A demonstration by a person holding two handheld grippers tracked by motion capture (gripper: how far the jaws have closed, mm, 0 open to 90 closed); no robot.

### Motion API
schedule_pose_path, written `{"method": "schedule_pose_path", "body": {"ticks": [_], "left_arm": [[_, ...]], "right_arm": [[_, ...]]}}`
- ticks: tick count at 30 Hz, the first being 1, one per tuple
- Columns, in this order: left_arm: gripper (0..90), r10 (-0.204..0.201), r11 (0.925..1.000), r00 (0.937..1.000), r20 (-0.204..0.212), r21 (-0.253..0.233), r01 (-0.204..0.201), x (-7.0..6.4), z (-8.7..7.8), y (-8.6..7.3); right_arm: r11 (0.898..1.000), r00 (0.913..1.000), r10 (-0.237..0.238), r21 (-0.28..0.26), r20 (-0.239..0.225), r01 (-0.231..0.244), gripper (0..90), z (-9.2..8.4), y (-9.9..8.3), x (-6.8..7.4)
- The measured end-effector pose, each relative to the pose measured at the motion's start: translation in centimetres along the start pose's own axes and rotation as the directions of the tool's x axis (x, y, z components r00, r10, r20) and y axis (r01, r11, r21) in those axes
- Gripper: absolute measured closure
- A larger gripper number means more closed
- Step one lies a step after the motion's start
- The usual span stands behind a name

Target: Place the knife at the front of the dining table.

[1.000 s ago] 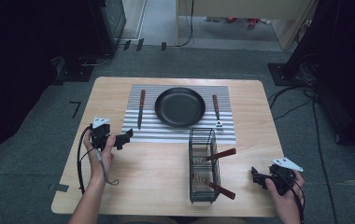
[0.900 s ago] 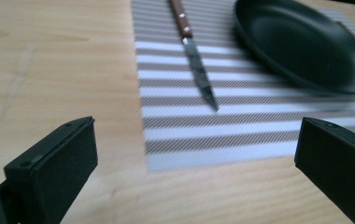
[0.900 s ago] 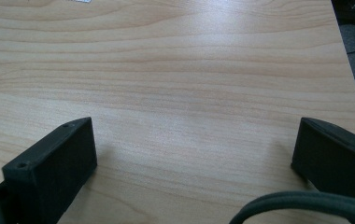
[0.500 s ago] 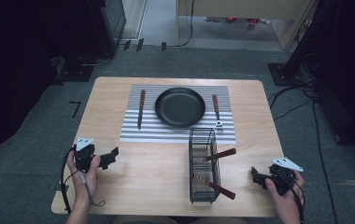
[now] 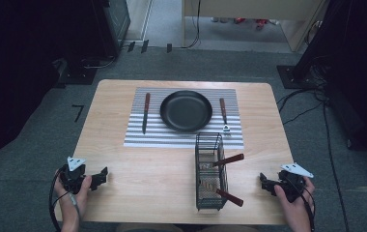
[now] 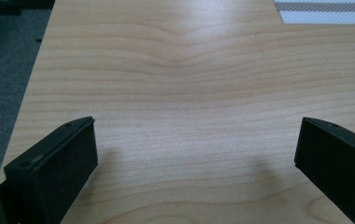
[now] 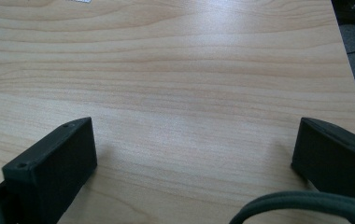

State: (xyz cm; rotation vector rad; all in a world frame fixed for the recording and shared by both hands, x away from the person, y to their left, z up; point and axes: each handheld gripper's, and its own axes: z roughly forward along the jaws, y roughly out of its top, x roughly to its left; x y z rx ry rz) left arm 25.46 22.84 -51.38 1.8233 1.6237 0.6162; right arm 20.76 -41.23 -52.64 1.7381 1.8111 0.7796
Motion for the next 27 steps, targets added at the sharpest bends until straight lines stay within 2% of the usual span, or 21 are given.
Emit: {"method": "schedule_pose_path", "body": {"ticks": [3,7,10,27], "left_arm": [[0.0,0.007,1.0000,1.0000,0.000,0.005,-0.007,-0.01,0.15,-0.03],[0.0,0.056,0.9983,0.9980,-0.027,0.018,-0.056,-0.56,0.50,-0.15],[0.0,0.056,0.9985,0.9981,-0.026,0.003,-0.055,-0.84,0.65,-0.21],[0.0,0.055,0.9985,0.9982,-0.026,0.004,-0.055,-0.88,0.68,-0.18]], "right_arm": [[1.000,1.0000,0.000,-0.001,0.000,0.000,0.0,0.01,0.00,0.00],[1.000,1.0000,0.000,-0.001,0.000,0.000,0.0,0.01,-0.01,0.00],[1.000,1.0000,0.001,-0.001,0.000,-0.001,0.0,0.01,-0.01,0.01],[1.000,1.0000,0.000,0.000,0.000,0.000,0.0,0.00,-0.01,0.01]]}}
